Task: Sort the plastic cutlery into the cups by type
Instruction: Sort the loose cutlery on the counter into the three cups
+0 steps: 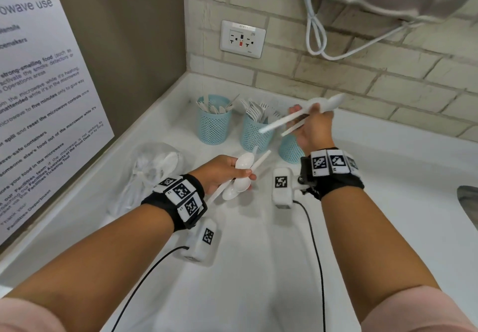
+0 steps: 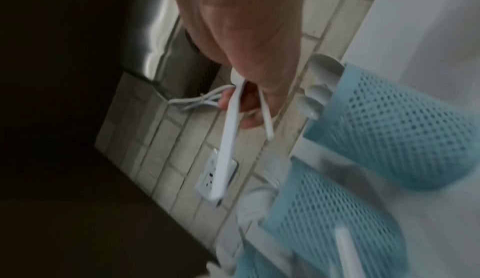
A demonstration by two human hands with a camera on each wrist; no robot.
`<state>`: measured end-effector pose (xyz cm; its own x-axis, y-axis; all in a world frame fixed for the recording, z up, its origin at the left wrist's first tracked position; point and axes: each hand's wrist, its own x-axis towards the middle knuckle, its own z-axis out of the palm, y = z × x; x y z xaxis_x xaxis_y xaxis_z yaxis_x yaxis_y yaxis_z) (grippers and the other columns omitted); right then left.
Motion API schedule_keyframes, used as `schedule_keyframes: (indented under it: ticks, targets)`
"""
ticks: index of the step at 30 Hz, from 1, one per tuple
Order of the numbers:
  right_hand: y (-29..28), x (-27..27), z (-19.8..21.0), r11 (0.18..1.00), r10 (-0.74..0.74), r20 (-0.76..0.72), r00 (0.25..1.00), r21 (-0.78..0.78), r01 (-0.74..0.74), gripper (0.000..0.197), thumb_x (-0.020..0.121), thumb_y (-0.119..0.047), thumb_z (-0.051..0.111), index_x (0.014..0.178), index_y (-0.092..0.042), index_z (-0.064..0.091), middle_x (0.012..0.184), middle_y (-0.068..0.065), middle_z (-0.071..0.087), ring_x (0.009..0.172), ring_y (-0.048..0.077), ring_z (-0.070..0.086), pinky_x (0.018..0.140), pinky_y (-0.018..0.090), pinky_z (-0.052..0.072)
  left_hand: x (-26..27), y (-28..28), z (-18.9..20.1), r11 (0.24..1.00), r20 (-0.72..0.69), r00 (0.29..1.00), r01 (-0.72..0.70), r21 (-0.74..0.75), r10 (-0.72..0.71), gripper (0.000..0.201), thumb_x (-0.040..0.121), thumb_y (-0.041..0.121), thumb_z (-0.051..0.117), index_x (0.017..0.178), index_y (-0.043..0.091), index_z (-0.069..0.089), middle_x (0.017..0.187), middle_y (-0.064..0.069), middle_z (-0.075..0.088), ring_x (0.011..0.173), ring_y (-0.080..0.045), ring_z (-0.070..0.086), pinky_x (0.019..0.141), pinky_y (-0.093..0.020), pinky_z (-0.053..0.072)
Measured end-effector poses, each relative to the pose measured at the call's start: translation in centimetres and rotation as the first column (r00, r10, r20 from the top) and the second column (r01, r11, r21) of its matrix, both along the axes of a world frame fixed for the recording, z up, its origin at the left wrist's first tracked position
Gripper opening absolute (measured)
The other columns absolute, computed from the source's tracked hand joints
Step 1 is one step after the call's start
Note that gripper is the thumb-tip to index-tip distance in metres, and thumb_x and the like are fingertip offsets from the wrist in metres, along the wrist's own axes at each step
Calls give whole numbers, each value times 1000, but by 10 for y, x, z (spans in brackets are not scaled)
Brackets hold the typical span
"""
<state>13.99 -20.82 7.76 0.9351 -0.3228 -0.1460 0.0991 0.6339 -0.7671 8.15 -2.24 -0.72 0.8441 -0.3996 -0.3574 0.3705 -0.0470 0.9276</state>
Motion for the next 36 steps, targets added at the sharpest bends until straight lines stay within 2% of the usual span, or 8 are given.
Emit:
schedule_keyframes:
  ticks: [4, 11, 16, 24, 28, 30, 33, 36]
  targets:
    - [-38, 21, 8, 969, -227, 48, 973, -87, 231, 24, 100, -14, 30, 123, -17, 29, 67, 2, 42, 55, 14, 43, 55, 26, 41, 1, 3, 1, 999, -10, 999, -35, -40, 34, 9, 89, 11, 61, 98, 11, 62, 91, -2, 73, 69, -17, 69, 58, -27, 55]
    - [-55, 32, 1, 884, -318, 203, 926, -289, 367, 19, 92, 2, 42, 92, -17, 47, 74, 0, 59, 71, 12, 57, 71, 23, 44, 2, 0, 3, 992, -8, 996, -88, -93, 87, 9, 91, 10, 59, 100, 9, 60, 93, -5, 70, 68, -18, 69, 56, -26, 55]
    - [-51, 41, -26, 813, -217, 50, 975, -544, 208, 20, 84, -8, 64, 100, -13, 52, 91, 2, 61, 87, 20, 59, 81, 31, 49, 3, 0, 5, 986, 3, 992, -124, -113, 125, 10, 91, 12, 58, 100, 10, 60, 94, -3, 70, 66, -15, 68, 57, -24, 55]
    - [-51, 40, -32, 715, -139, -24, 990, -694, 84, 53, 84, 4, 57, 132, -13, 40, 105, 3, 53, 96, 15, 56, 85, 26, 49, 3, 3, 7, 979, -49, 992, -126, -157, 120, 19, 92, 9, 56, 111, 6, 57, 96, -4, 68, 69, -13, 69, 60, -23, 56]
    - [-49, 35, -26, 386, -144, 143, 979, -903, 189, 62, 86, -4, 59, 141, -13, 34, 146, 8, 35, 138, 19, 29, 109, 18, 24, 1, 4, 8, 978, -71, 991, -121, -170, 110, 25, 93, 8, 53, 118, 5, 54, 98, -5, 68, 72, -12, 71, 62, -22, 56]
    - [-42, 31, -23, 182, -86, 278, 957, -940, 290, 55, 87, -6, 55, 140, -10, 38, 152, 12, 26, 144, 24, 18, 113, 22, 16, 1, 5, 9, 976, -90, 989, -128, -178, 113, 25, 94, 8, 52, 119, 5, 53, 99, -5, 68, 73, -13, 71, 63, -22, 57]
    - [-22, 19, -17, 49, 129, 451, 883, -892, 449, 31, 84, -8, 54, 114, -6, 62, 126, 13, 57, 123, 29, 46, 106, 31, 33, 0, 5, 11, 976, -94, 991, -108, -188, 92, 26, 96, 9, 49, 121, 4, 53, 101, -6, 68, 74, -14, 71, 69, -22, 57]
    - [-1, 11, -23, -136, 440, 218, 871, -943, 305, 21, 82, -7, 59, 97, -11, 73, 105, 6, 69, 110, 27, 52, 95, 23, 31, -1, 5, 13, 975, -81, 993, -102, -196, 87, 23, 96, 11, 48, 118, 5, 54, 99, -6, 69, 74, -14, 72, 69, -22, 57]
